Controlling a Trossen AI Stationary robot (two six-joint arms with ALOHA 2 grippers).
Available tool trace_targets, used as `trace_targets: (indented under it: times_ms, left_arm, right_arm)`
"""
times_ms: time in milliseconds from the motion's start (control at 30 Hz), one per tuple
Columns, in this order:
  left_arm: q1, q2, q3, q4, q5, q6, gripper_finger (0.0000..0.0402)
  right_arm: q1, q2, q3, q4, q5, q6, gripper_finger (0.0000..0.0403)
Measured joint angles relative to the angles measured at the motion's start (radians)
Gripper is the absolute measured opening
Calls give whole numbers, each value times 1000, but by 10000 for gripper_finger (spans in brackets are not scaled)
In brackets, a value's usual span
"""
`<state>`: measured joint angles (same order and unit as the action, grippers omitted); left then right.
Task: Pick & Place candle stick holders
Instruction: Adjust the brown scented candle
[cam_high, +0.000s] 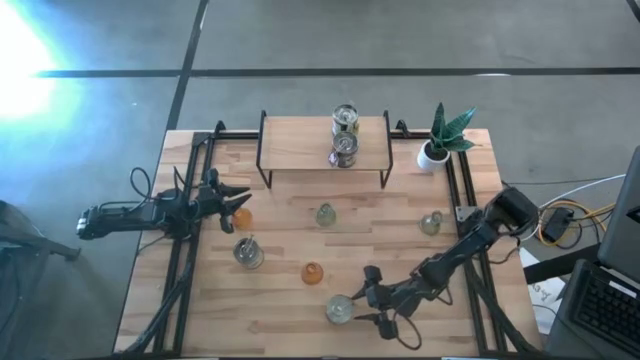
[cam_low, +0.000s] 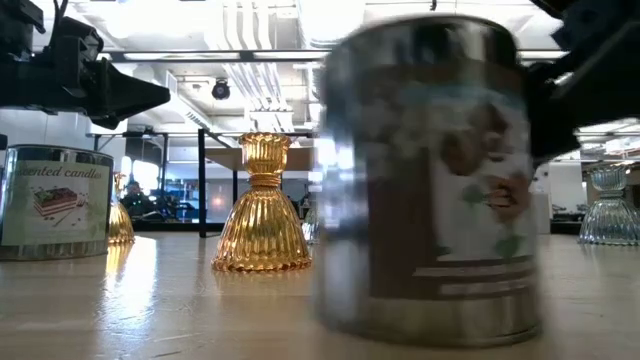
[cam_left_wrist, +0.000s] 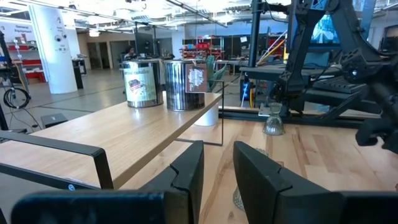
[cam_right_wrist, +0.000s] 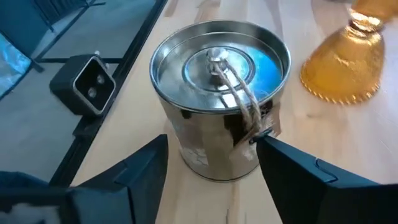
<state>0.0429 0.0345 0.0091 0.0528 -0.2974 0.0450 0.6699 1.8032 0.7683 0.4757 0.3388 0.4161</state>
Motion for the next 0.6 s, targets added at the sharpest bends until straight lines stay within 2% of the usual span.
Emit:
trace_targets:
  times_ms: [600]
  left_arm:
    - [0, 0, 0, 0, 0, 0, 92]
  right_arm:
    - [-98, 211, 263, -9, -2, -139, 224]
